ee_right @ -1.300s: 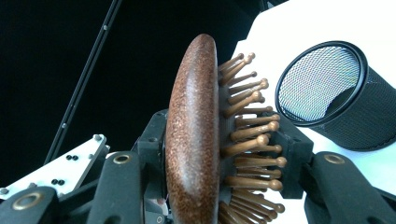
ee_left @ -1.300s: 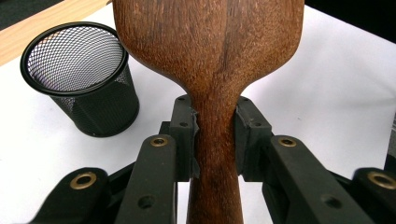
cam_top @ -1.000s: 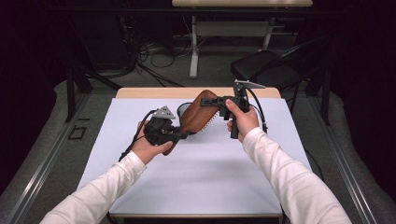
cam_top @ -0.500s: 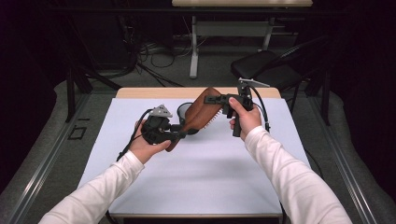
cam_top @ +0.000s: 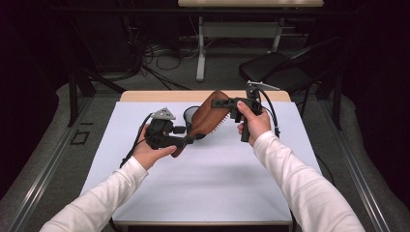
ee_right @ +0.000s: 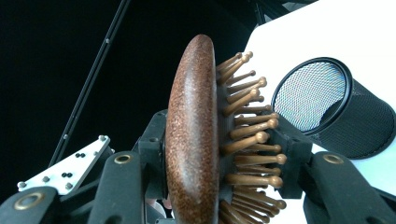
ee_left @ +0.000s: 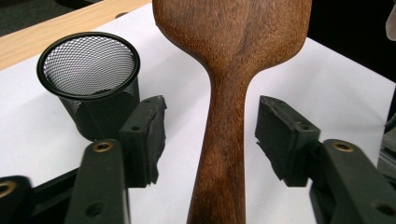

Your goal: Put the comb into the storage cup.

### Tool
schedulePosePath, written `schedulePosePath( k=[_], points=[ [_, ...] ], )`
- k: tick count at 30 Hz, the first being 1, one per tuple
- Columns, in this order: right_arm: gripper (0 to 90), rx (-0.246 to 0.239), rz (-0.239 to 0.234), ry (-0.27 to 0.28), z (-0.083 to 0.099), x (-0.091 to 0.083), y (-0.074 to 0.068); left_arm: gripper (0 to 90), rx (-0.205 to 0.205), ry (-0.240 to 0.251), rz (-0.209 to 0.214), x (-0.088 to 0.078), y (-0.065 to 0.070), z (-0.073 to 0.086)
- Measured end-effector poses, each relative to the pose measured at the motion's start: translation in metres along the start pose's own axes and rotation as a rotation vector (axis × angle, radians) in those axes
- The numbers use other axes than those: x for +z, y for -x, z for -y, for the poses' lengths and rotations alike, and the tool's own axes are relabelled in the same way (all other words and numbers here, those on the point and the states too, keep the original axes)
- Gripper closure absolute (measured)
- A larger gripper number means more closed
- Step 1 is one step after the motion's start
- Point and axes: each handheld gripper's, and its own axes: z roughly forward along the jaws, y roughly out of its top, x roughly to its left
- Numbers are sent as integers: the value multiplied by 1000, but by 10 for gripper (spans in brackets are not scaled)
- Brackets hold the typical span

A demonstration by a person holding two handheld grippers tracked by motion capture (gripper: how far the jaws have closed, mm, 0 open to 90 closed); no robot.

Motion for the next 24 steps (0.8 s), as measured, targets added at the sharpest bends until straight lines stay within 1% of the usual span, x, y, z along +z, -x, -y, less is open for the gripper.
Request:
schedulePosePath(
  k=[2,7,10,11,13,19,20,22,23,24],
  points=[
    [488,-1,2,-3,0,-1,0,397,7,2,-13,-1,1,0],
    [488,-2,5,1,-1,-3,-1,350,-16,19,-27,-5,0,0],
    [488,-7,10,4,-1,-4,-1,331,-34,15,-41,-7,-1,-1],
    [488,-11,13,3,-1,-5,-1,327,-33,15,-39,-7,-2,-1],
    [488,-15,15,5,-1,-5,-1,326,-13,38,-25,-7,-2,-1],
    [488,-16,14,5,-2,-8,-2,318,-5,49,-18,-8,0,-2],
    [488,-14,15,9,-2,-9,-2,310,-16,44,-16,-9,0,-2],
    [488,-16,18,11,-2,-10,-2,291,-48,25,4,-8,-2,-3],
    [488,-18,19,10,-3,-10,-2,263,-53,26,5,-8,-2,-3],
    [488,-19,21,13,-3,-11,-2,237,-53,23,-3,-8,-2,-3]
  ],
)
